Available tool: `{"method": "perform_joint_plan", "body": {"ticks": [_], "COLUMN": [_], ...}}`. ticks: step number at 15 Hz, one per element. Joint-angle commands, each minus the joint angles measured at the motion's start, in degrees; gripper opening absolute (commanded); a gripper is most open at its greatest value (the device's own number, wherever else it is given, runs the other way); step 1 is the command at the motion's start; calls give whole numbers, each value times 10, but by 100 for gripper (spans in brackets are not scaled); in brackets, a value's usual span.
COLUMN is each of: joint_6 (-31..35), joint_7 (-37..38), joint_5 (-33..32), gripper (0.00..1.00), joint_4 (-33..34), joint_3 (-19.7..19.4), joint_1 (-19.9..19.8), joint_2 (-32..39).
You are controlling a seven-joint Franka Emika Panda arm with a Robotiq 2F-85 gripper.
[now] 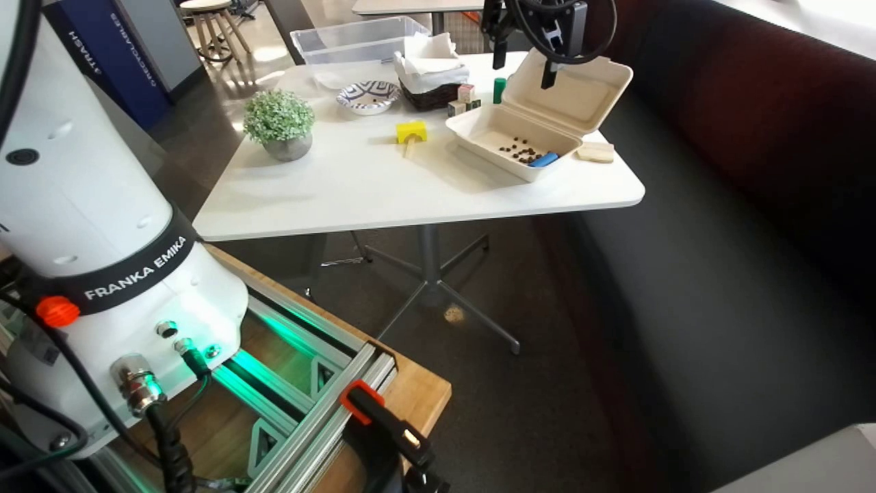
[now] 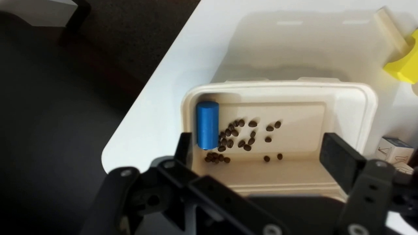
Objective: Shift the blue block to the storage bin
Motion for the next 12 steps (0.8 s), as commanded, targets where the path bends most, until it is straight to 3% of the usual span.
{"method": "perform_joint_plan", "body": {"ticks": [1,4,12], "joint_6": [-2,-2,96], "joint_7": [1,0,-2], "joint_5": [-2,-2,5], "gripper": [100,100,100], "joint_4": [1,1,17], "joint_3": [12,12,23], "joint_1": [-12,-12,-21], "joint_2": [-1,-1,77]}}
